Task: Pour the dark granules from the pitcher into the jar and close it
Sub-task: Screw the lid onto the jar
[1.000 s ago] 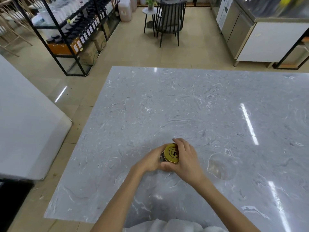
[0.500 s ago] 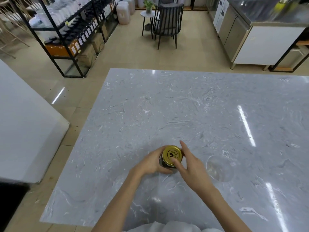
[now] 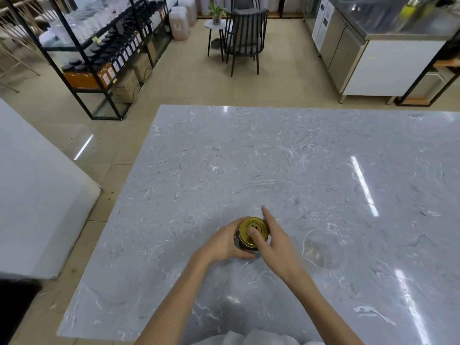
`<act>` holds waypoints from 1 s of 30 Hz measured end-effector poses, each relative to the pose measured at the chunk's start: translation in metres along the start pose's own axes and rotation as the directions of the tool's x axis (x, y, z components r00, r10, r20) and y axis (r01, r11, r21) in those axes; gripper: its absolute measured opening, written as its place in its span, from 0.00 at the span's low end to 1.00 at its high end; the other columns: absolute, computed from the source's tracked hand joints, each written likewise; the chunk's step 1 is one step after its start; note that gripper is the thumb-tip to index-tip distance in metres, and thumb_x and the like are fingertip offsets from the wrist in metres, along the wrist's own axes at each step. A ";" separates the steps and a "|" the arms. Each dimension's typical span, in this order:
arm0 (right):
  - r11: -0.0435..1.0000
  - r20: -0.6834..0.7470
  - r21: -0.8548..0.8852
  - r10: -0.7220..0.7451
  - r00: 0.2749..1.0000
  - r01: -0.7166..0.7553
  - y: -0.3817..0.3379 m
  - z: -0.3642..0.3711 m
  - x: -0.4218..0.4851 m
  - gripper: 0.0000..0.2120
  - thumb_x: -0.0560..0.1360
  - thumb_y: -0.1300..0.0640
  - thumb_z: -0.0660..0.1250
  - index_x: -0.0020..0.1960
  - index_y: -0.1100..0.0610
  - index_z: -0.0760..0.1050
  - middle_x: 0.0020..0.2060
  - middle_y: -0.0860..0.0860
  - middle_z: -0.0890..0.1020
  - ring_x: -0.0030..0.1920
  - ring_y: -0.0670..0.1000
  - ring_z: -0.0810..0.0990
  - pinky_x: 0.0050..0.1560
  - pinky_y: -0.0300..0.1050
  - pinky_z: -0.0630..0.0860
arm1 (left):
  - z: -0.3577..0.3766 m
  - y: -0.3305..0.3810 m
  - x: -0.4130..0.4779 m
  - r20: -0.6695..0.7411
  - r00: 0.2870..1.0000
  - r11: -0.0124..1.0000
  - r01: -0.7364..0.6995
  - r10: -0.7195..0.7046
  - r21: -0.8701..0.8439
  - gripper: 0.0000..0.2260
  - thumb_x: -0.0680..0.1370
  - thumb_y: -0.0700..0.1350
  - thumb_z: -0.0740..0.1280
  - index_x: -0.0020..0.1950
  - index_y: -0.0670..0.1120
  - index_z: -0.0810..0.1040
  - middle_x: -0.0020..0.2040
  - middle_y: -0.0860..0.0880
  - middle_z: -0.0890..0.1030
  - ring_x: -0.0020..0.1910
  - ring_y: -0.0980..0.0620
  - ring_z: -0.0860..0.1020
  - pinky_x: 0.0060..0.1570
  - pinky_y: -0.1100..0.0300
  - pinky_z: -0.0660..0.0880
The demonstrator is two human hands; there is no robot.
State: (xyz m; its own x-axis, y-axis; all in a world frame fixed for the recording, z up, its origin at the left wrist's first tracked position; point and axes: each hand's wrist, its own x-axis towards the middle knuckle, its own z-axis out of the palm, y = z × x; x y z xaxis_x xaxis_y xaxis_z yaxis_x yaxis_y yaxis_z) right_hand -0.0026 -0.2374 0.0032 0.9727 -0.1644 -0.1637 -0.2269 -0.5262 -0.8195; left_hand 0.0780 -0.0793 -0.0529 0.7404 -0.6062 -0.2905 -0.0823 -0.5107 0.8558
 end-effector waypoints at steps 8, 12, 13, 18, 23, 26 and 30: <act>0.998 -0.048 -0.059 -0.001 0.999 -0.002 0.012 -0.003 -0.017 0.32 0.80 0.42 0.60 0.80 0.50 0.54 0.76 0.48 0.67 0.74 0.48 0.67 0.70 0.42 0.65 | 0.002 0.002 -0.001 -0.025 1.000 1.000 -0.008 0.007 -0.005 0.37 0.64 0.55 0.83 0.69 0.61 0.71 0.63 0.62 0.79 0.62 0.61 0.78 0.64 0.52 0.76; 0.996 -0.013 0.075 -0.056 0.998 0.057 -0.008 0.010 0.008 0.28 0.82 0.48 0.61 0.79 0.49 0.58 0.77 0.48 0.65 0.76 0.47 0.63 0.75 0.44 0.62 | 0.003 0.005 -0.002 -0.038 0.999 0.999 -0.038 0.038 -0.010 0.35 0.64 0.53 0.82 0.68 0.65 0.71 0.61 0.60 0.81 0.59 0.59 0.80 0.61 0.50 0.78; 0.996 -0.010 0.061 -0.066 0.998 0.066 -0.005 0.012 0.001 0.28 0.81 0.46 0.61 0.79 0.49 0.58 0.77 0.48 0.65 0.75 0.46 0.64 0.73 0.40 0.62 | 0.003 0.006 -0.002 -0.042 0.999 0.999 -0.032 0.032 -0.008 0.35 0.63 0.55 0.81 0.66 0.69 0.71 0.60 0.61 0.81 0.59 0.60 0.80 0.60 0.51 0.78; 0.998 -0.071 -0.018 -0.061 0.996 0.060 0.014 0.005 -0.032 0.38 0.77 0.32 0.57 0.79 0.39 0.42 0.76 0.43 0.65 0.73 0.43 0.67 0.62 0.37 0.66 | 0.007 0.004 -0.003 -0.063 0.998 1.000 -0.014 0.014 -0.012 0.35 0.62 0.61 0.81 0.65 0.70 0.70 0.59 0.69 0.79 0.59 0.67 0.78 0.62 0.54 0.77; 0.947 0.065 -0.166 -0.267 0.961 0.274 -0.010 0.016 0.012 0.29 0.81 0.45 0.63 0.78 0.50 0.60 0.77 0.47 0.63 0.77 0.51 0.58 0.76 0.49 0.58 | 0.001 0.004 -0.001 -0.009 1.000 1.000 -0.027 0.027 0.014 0.33 0.67 0.51 0.79 0.68 0.63 0.69 0.57 0.60 0.80 0.56 0.58 0.80 0.56 0.55 0.80; 0.875 0.138 -0.341 -0.315 0.939 0.344 -0.002 0.017 0.001 0.27 0.80 0.47 0.63 0.77 0.51 0.62 0.74 0.48 0.64 0.70 0.54 0.64 0.71 0.47 0.65 | -0.010 -0.003 0.001 0.087 0.996 1.000 -0.014 0.016 -0.019 0.34 0.68 0.43 0.79 0.70 0.56 0.70 0.58 0.57 0.80 0.57 0.58 0.80 0.54 0.66 0.77; 0.789 0.125 -0.527 -0.294 0.948 0.314 0.017 0.013 -0.009 0.33 0.78 0.43 0.63 0.78 0.50 0.56 0.71 0.49 0.65 0.65 0.56 0.68 0.65 0.49 0.71 | 0.000 -0.001 0.004 0.161 0.986 0.997 -0.042 0.032 0.061 0.32 0.67 0.45 0.81 0.67 0.56 0.72 0.59 0.55 0.81 0.57 0.57 0.80 0.56 0.64 0.77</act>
State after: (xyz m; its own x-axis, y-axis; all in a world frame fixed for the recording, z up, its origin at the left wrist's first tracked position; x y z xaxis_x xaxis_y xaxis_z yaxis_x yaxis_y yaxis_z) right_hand -0.0146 -0.2338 -0.0167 0.9945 0.1030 0.0172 0.1010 -0.9070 -0.4089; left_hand 0.0811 -0.0812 -0.0544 0.6200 -0.7128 -0.3280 -0.1541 -0.5205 0.8398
